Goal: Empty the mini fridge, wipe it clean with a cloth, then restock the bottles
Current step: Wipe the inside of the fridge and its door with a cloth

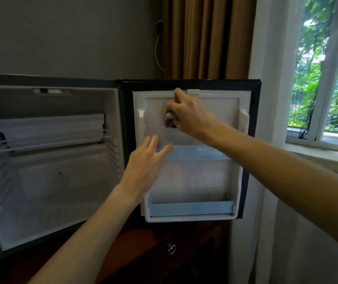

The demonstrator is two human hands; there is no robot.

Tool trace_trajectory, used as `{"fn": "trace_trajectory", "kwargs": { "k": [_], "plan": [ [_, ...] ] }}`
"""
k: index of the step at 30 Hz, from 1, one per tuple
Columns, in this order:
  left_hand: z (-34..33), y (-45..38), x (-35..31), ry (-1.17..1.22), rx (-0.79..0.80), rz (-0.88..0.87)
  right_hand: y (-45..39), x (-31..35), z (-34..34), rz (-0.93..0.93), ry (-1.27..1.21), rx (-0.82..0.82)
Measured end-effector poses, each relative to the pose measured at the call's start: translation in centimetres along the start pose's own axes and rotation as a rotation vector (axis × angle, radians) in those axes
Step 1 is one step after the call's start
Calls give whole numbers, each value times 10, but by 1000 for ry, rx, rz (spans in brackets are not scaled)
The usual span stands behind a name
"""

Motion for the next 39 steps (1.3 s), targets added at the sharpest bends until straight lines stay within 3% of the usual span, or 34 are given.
{"fn": "trace_trajectory", "kwargs": {
  "k": [4, 8, 20, 24, 33, 39],
  "plan": [
    [-2, 0, 0, -6, 14, 13, -28, 39, -16, -6, -55, -41],
    [0, -1, 1, -19, 27, 6, -27, 34, -15, -1, -48, -42],
    [2, -4, 0, -31, 36, -13, 69, -99, 42, -152, 103, 31],
    [1, -3, 0, -26, 37, -5, 51, -78, 34, -131, 97, 20],
    [-9, -4, -1, -64, 64, 5, -34, 39, -32, -28, -40, -71],
    [-2, -5, -4, -74, 59, -16, -10, 9, -20, 3, -46, -77]
  ]
}}
Point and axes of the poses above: each hand's wrist, its own y-axis away from the middle knuckle, its own z-axis out of the back of the hand, x = y × z, the point moved 4 cm from there along -y, towards the middle knuckle, and after that the axes turned 11 degrees about -x, right-handed, at the moved point
